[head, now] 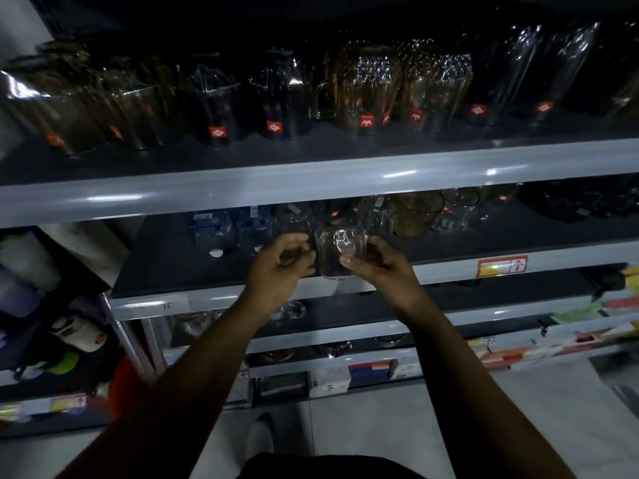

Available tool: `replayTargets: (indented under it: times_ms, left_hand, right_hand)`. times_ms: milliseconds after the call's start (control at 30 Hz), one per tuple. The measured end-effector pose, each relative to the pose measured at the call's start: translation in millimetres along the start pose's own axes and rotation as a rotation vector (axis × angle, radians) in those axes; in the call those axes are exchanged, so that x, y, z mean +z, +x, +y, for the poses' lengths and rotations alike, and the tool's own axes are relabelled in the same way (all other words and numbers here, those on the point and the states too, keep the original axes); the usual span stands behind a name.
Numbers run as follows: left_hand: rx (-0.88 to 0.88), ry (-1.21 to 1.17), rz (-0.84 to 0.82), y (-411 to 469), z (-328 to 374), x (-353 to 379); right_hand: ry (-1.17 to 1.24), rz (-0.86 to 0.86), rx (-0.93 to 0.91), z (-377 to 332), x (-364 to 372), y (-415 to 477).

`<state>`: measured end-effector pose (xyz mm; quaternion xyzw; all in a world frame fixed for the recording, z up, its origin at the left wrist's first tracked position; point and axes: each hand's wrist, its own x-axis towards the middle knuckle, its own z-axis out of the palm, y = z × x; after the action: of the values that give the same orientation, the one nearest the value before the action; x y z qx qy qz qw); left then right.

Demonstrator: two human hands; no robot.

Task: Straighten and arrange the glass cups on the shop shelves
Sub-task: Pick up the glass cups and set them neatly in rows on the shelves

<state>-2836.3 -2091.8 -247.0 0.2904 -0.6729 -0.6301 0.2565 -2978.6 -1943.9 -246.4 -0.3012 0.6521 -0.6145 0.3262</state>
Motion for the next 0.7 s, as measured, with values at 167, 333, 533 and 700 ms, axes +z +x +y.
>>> replayTargets:
  times_ms: [167,333,533,700]
  left_hand:
    - [-0.039,-0.063,0.058,-7.5,-0.7,29.8]
    - [-0.055,0.010,0.028,0.3,8.6,34.6]
    - [-0.124,0.070,0.070,10.5,7.0,38.2]
    - [-0.115,0.081,0.045,13.0,3.8,45.1]
  right_hand:
    - [-0.176,0.097,-0.063,9.2,8.2,14.5]
    - [-0.371,0.188,-0.089,13.2,10.4,30.7]
    - [-0.492,0.248,-0.022,16.8,18.5,40.4]
    - [-0.550,0.262,-0.019,13.0,25.7,40.6]
